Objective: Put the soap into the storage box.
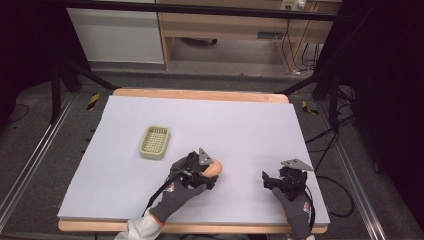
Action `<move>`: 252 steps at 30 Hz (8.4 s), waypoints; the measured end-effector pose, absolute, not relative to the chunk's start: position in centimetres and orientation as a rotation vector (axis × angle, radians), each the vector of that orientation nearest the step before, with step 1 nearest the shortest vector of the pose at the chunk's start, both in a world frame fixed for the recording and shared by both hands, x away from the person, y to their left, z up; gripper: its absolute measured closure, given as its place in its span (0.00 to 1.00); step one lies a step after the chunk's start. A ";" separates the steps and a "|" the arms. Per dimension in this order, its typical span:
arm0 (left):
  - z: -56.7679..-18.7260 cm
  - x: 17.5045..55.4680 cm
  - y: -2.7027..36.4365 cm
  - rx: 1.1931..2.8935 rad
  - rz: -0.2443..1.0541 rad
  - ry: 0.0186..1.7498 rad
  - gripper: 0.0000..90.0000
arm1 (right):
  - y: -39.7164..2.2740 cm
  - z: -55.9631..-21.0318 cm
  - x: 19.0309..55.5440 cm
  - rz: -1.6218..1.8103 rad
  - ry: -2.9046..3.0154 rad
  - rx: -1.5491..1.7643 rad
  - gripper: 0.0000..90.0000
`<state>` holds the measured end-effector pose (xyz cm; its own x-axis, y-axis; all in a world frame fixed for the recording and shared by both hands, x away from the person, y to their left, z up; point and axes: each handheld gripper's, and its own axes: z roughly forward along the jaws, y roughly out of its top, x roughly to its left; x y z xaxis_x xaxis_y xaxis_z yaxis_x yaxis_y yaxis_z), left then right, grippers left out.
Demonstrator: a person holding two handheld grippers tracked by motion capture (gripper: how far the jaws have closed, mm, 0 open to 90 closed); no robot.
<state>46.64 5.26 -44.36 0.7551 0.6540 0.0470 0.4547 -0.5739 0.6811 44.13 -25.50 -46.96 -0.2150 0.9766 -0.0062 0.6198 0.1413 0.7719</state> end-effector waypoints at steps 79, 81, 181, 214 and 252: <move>-39.7 49.7 20.9 1.985 0.485 1.167 0.35 | -25.4 -46.8 43.9 0.900 1.907 1.524 0.07; -39.9 49.9 20.9 1.985 0.487 1.174 0.35 | -25.4 -46.8 43.9 0.900 1.907 1.523 0.07; -44.8 56.9 20.8 2.072 0.543 1.347 0.35 | -25.1 -47.1 44.3 0.883 1.921 1.520 0.07; -42.3 54.3 21.5 1.978 0.528 1.266 0.30 | -25.1 -47.0 44.1 0.875 1.915 1.520 0.07; -44.7 44.8 28.7 1.961 0.532 1.274 0.24 | -27.0 -47.2 44.0 0.846 1.854 1.598 0.06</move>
